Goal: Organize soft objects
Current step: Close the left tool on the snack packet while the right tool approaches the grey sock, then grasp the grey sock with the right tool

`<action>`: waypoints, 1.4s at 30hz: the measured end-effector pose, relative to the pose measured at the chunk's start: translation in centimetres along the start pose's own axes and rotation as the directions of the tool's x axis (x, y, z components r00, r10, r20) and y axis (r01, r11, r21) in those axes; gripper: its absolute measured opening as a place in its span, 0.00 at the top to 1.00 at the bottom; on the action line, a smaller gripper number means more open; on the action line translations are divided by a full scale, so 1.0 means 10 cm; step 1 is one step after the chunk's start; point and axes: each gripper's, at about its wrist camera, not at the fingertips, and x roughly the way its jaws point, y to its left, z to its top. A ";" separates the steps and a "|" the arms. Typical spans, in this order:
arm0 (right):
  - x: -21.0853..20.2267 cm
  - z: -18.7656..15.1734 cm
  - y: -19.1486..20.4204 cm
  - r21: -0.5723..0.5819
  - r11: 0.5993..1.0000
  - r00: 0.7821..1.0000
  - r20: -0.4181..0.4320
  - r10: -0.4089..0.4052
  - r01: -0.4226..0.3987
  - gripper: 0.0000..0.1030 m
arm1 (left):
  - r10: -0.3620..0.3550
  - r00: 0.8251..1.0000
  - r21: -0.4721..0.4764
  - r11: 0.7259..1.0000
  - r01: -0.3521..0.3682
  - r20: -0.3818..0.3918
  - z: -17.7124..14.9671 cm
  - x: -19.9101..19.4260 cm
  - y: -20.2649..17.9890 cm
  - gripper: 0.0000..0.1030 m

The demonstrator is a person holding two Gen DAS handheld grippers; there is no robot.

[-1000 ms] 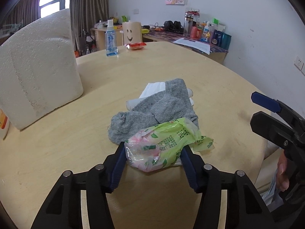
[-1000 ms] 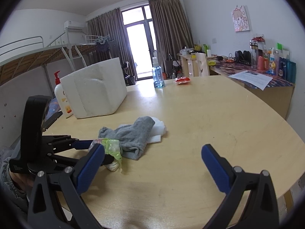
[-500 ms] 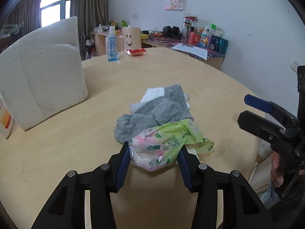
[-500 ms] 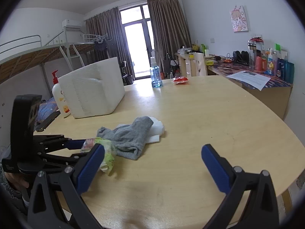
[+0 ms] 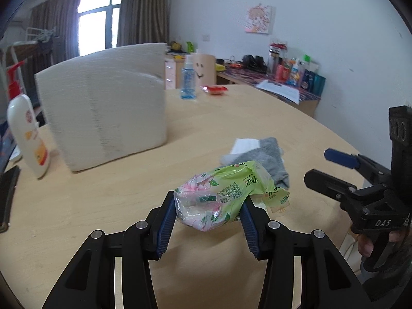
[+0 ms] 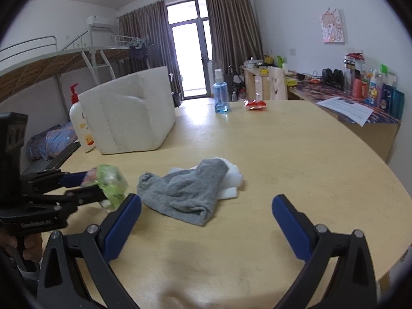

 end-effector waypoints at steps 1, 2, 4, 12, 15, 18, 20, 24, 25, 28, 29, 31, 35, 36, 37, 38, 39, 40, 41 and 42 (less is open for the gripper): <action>0.03 0.00 0.01 0.003 1.000 1.000 -0.011 0.014 -0.014 0.00 | 0.011 1.000 -0.006 1.000 -0.011 0.005 -0.01 -0.02 0.04 0.52; 0.06 0.01 0.03 0.002 1.000 1.000 -0.021 0.023 -0.023 0.00 | 0.023 1.000 -0.015 1.000 -0.022 0.011 -0.02 -0.05 0.08 0.52; 0.14 0.01 0.06 -0.001 1.000 0.999 -0.039 0.020 -0.020 0.00 | 0.029 0.999 -0.026 0.999 -0.029 0.015 -0.04 -0.09 0.14 0.52; 0.38 0.04 0.16 0.000 1.000 0.995 -0.099 0.017 -0.017 0.00 | 0.064 0.997 -0.056 0.997 -0.062 0.036 -0.06 -0.19 0.33 0.52; 0.47 0.07 0.18 0.000 1.000 0.991 -0.131 -0.013 0.013 0.00 | 0.071 0.997 -0.067 0.995 -0.068 0.042 -0.06 -0.20 0.38 0.52; 0.54 0.08 0.20 -0.005 0.999 0.986 -0.163 -0.038 0.037 0.00 | 0.074 0.996 -0.077 0.995 -0.070 0.044 -0.07 -0.21 0.43 0.52; 0.57 0.09 0.21 -0.004 1.000 0.983 -0.183 -0.029 0.029 0.00 | 0.074 0.996 -0.080 0.994 -0.070 0.043 -0.09 -0.21 0.45 0.52; 0.63 0.09 0.26 -0.017 1.000 0.978 -0.208 -0.026 0.023 0.08 | 0.071 0.997 -0.093 0.993 -0.067 0.043 -0.11 -0.21 0.50 0.52; 0.65 0.09 0.28 -0.023 0.999 0.976 -0.218 -0.027 0.022 0.12 | 0.069 0.997 -0.094 0.993 -0.065 0.042 -0.11 -0.21 0.51 0.52; 0.70 0.08 0.31 -0.045 0.998 0.970 -0.239 -0.051 0.042 0.23 | 0.066 0.997 -0.097 0.993 -0.061 0.040 -0.14 -0.21 0.53 0.52; 0.71 0.08 0.32 -0.050 0.998 0.969 -0.242 -0.056 0.046 0.24 | 0.066 0.997 -0.098 0.993 -0.062 0.038 -0.13 -0.20 0.53 0.52; 0.70 0.08 0.34 -0.061 0.997 0.968 -0.243 -0.065 0.052 0.30 | 0.067 0.997 -0.100 0.993 -0.063 0.038 -0.13 -0.20 0.53 0.52; 0.67 0.05 0.37 -0.097 0.993 0.967 -0.239 -0.092 0.071 0.43 | 0.062 0.997 -0.099 0.993 -0.057 0.042 -0.12 -0.21 0.51 0.52; 0.66 0.05 0.36 -0.093 0.993 0.967 -0.238 -0.089 0.068 0.49 | 0.060 0.997 -0.096 0.994 -0.056 0.042 -0.12 -0.21 0.49 0.52; 0.66 0.04 0.36 -0.104 0.992 0.967 -0.238 -0.096 0.073 0.57 | 0.060 0.997 -0.096 0.994 -0.055 0.043 -0.12 -0.21 0.49 0.52; 0.65 0.04 0.35 -0.107 0.991 0.966 -0.235 -0.104 0.081 0.60 | 0.058 0.997 -0.095 0.994 -0.054 0.044 -0.13 -0.21 0.48 0.52; 0.64 0.04 0.34 -0.103 0.991 0.966 -0.236 -0.102 0.080 0.63 | 0.056 0.997 -0.095 0.994 -0.052 0.045 -0.13 -0.22 0.47 0.52; 0.62 0.04 0.33 -0.101 0.992 0.967 -0.237 -0.097 0.075 0.70 | 0.058 0.997 -0.094 0.994 -0.053 0.048 -0.13 -0.23 0.47 0.52; 0.59 0.05 0.34 -0.098 0.992 0.968 -0.234 -0.095 0.074 0.72 | 0.059 0.997 -0.094 0.994 -0.054 0.051 -0.13 -0.24 0.47 0.52; 0.54 0.06 0.33 -0.094 0.994 0.972 -0.220 -0.081 0.061 0.73 | 0.060 0.997 -0.093 0.994 -0.055 0.054 -0.13 -0.25 0.47 0.52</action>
